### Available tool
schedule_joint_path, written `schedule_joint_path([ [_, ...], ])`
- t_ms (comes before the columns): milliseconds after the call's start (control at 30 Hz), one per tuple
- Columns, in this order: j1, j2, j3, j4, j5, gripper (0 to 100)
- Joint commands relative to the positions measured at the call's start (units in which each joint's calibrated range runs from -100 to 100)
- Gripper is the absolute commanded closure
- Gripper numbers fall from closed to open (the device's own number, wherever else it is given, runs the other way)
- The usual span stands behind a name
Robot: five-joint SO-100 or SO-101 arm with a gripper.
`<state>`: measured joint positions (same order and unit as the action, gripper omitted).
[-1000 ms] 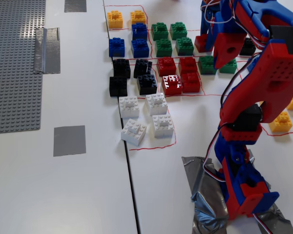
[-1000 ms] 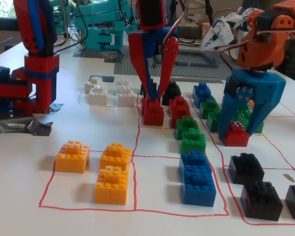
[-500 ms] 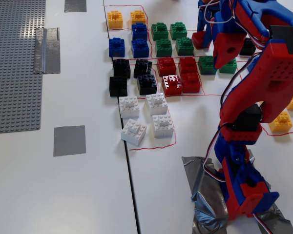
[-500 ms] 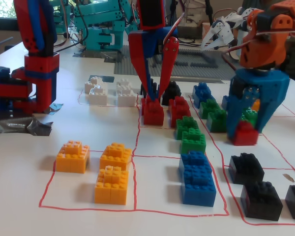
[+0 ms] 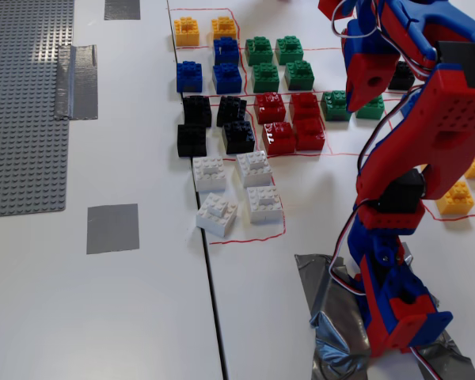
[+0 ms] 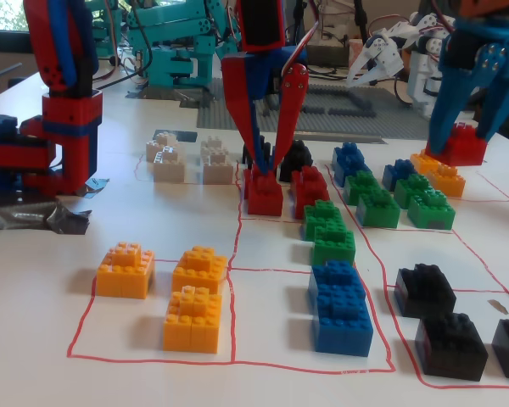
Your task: Grab the block and put it in the grey marker
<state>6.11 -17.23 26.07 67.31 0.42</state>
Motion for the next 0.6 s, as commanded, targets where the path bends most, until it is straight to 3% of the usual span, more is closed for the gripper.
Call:
schedule_joint_path([
  [0,-0.5,-2.8,-2.8,-0.5,-0.6,100],
  [367,0.0,-4.1,-2.0,-0.4,-0.4,100],
  [567,5.2,-6.0,-2.8,1.7,1.2,100],
])
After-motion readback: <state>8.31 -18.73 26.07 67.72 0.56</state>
